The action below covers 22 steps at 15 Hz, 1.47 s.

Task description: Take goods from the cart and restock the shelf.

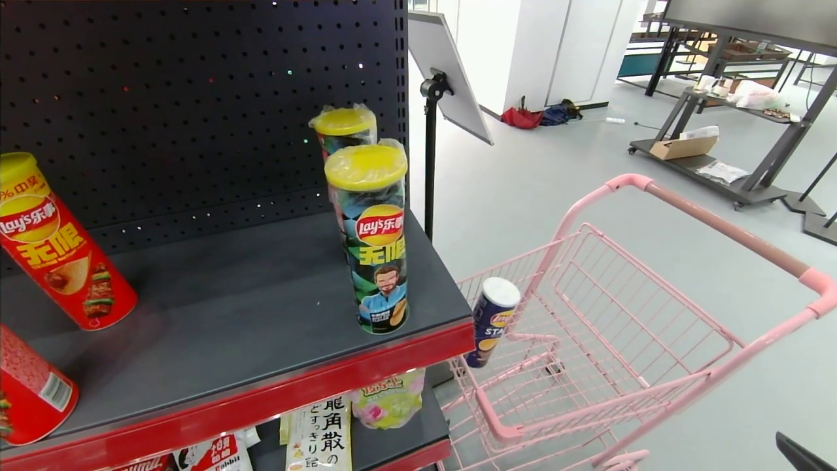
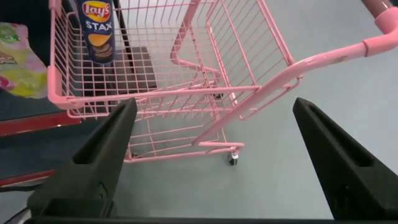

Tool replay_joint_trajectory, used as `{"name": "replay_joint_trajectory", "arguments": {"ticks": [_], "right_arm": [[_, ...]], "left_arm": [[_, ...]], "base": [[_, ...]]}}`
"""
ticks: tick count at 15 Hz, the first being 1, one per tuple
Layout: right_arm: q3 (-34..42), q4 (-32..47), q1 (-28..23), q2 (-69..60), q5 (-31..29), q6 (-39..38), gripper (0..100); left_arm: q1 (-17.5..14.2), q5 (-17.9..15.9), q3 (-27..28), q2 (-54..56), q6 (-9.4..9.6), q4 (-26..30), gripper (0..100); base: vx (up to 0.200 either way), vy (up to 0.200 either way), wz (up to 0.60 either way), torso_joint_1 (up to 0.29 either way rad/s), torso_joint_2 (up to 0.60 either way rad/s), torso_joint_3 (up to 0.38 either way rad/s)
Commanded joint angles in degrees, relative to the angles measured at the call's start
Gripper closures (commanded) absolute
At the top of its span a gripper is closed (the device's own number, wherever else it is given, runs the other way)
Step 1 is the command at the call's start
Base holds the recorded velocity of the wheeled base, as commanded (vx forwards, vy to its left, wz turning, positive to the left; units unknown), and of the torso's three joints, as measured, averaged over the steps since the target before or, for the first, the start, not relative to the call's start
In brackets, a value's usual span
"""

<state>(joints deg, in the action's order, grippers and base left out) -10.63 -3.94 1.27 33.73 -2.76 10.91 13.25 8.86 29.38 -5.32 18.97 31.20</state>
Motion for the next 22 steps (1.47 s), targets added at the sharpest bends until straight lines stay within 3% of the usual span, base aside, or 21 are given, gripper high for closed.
{"name": "replay_joint_trajectory", "arguments": {"ticks": [1,4,6,8,9,10,11,13,14,16,22], "right_arm": [[-0.18,-0.72,-0.83,4.33,-0.32,-0.28,0],[-2.9,-8.02,-0.83,13.29,-0.32,-0.01,0],[-6.07,-12.15,0.67,23.49,1.61,-0.72,0],[-8.88,-14.43,1.54,31.13,6.01,-2.91,0],[-9.5,-14.78,2.42,35.09,10.23,-2.74,0],[-9.5,-15.31,2.6,36.67,10.67,-2.74,0],[-8.88,-17.95,6.38,41.68,10.93,-4.58,0],[-8.18,-26.91,13.06,49.06,11.28,-15.04,0],[-7.74,-41.41,16.13,58.55,10.93,-19.35,0],[-5.98,-54.07,17.45,66.9,10.84,-16.71,0],[-5.89,-68.66,21.06,80.53,10.93,-16.1,0]], "left_arm": [[0.11,0.01,-2.48,-0.05,-0.16,-2.89,0],[0.02,0.45,-7.49,-0.05,0.02,-10.72,0],[0.02,-0.78,-9.08,-0.05,-0.6,-11.16,0],[-0.07,-1.39,-9.34,-0.13,-2.71,-11.16,0],[-0.42,-1.22,-9.16,-0.4,-2.97,-10.89,0],[-0.86,-1.22,-9.08,-0.66,-3.06,-10.81,0],[-3.14,-1.3,-9.16,-1.89,-4.12,-10.72,0],[-3.76,-1.3,-8.9,-4.0,-7.45,-10.81,0],[-3.67,-1.48,-8.02,-5.5,-10.27,-10.81,0],[-3.58,-2.01,-6.97,-6.9,-10.97,-10.72,0],[-3.58,-2.36,-7.06,-8.22,-10.97,-10.72,0]], "base": [[0.0,0.0,0.0,0.0,0.0,0.0],[0.0,0.0,0.0,0.0,0.0,0.0],[0.0,0.0,0.0,0.0,0.0,0.0],[0.0,0.0,0.0,0.0,0.0,0.0],[0.0,0.0,0.0,0.0,0.0,0.0],[0.0,0.0,0.0,0.0,0.0,0.0],[0.0,0.0,0.0,0.0,0.0,0.0],[0.0,0.0,0.0,0.0,0.0,0.0],[0.0,0.0,0.0,0.0,0.0,0.0],[0.0,0.0,0.0,0.0,0.0,0.0],[0.0,0.0,0.0,0.0,0.0,0.0]]}}
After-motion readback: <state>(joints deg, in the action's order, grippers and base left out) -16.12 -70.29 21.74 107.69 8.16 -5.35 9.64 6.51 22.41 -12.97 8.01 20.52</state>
